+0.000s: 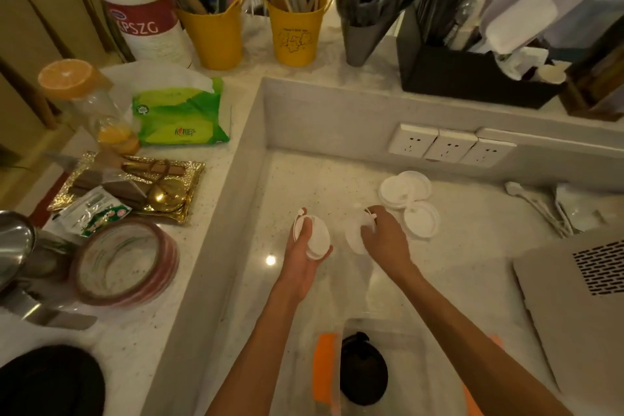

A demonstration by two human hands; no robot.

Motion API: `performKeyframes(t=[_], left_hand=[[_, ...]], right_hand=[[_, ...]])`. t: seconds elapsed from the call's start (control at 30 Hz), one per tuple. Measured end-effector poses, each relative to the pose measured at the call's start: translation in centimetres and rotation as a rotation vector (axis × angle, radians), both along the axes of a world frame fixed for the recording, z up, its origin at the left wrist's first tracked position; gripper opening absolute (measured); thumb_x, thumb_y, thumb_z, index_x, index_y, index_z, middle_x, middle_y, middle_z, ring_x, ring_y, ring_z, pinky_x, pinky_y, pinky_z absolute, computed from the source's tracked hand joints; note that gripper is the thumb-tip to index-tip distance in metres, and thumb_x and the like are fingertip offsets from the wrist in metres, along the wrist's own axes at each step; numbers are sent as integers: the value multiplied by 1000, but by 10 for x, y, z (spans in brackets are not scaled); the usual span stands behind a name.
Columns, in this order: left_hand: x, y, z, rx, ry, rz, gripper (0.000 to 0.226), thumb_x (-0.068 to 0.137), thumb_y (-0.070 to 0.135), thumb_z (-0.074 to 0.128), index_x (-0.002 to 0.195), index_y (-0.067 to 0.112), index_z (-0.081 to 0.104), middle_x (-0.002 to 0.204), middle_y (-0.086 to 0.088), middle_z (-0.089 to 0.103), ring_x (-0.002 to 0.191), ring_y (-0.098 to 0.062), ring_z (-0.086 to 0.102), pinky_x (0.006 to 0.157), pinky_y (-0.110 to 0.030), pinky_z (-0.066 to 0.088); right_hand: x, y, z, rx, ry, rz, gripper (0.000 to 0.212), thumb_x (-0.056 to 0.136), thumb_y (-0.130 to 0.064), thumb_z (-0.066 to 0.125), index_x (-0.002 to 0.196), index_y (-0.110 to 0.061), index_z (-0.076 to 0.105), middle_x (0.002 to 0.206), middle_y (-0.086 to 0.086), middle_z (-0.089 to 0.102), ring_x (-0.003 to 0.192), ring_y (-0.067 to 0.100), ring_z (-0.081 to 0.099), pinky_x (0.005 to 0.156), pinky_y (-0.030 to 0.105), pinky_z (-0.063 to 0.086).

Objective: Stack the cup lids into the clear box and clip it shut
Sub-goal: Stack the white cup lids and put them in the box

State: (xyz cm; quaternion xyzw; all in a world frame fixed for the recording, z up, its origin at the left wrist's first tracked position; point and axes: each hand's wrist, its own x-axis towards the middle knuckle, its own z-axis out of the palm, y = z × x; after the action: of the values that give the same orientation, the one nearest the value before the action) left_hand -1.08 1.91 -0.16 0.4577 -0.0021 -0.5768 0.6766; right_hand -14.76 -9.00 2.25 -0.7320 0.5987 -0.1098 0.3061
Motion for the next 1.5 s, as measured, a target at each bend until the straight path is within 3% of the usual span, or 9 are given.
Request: performKeyframes(t=[0.17,0.33,0.47,0.6,0.83,1.0,1.13,1.27,1.5], left_hand=[[-24,-3,21,-18,-82,-120,47,105,34,48,152,25,44,147,-8,58,134,-29,55,112,-52,43],[-33,1,50,-60,-63,-116,51,105,43,43,141,11,58,137,-20,64,126,-32,61,104,-43,49],[-33,6,64,-92,34,-107,65,101,57,41,143,9,56,136,-19,61,126,-33,58,108,-46,46],[-39,8,72,-140,74,-144,59,102,56,39,134,13,63,124,-16,70,112,-28,69,91,-42,58],[-46,8,76,-143,65,-181,63,98,60,42,143,18,57,138,-18,62,123,-33,60,96,-49,54],[-56,3,71,-90,72,-241,74,95,65,45,143,8,56,136,-20,63,124,-33,62,100,-46,52],[-54,2,60,-96,111,-269,57,98,57,51,129,12,68,125,-18,69,112,-31,70,90,-45,59],[-50,-1,45,-66,205,-231,35,101,41,54,124,17,65,132,-18,64,116,-34,64,92,-51,53],[-41,-18,19,-77,342,-158,24,98,34,59,117,19,59,134,-18,56,125,-42,53,89,-54,52]], right_hand=[[11,44,45,-117,-135,-7,37,93,-27,50,130,-24,51,119,3,58,100,22,62,77,30,45],[10,66,74,98,-239,226,74,89,-46,57,152,-22,27,148,0,42,135,23,38,107,38,40],[-9,68,80,120,-181,365,82,91,-32,60,157,-28,10,159,-2,20,144,26,13,116,43,27],[-20,66,88,79,-281,281,81,88,-36,65,155,-31,19,152,-1,31,140,20,18,114,41,30],[-34,63,91,110,-244,289,79,89,-43,61,155,-31,18,153,2,30,142,25,19,113,44,29],[-36,66,85,-28,-110,377,76,89,-30,62,152,-31,19,151,0,30,139,24,20,111,37,29],[-41,60,76,-8,-113,392,74,87,-39,62,150,-34,26,148,-2,36,134,22,28,108,37,33],[-53,30,64,223,-282,283,65,89,-42,64,148,-30,39,144,0,51,120,16,52,101,32,44],[-81,-78,6,53,245,108,68,91,-28,64,149,-10,34,152,17,39,136,36,40,111,42,33]])
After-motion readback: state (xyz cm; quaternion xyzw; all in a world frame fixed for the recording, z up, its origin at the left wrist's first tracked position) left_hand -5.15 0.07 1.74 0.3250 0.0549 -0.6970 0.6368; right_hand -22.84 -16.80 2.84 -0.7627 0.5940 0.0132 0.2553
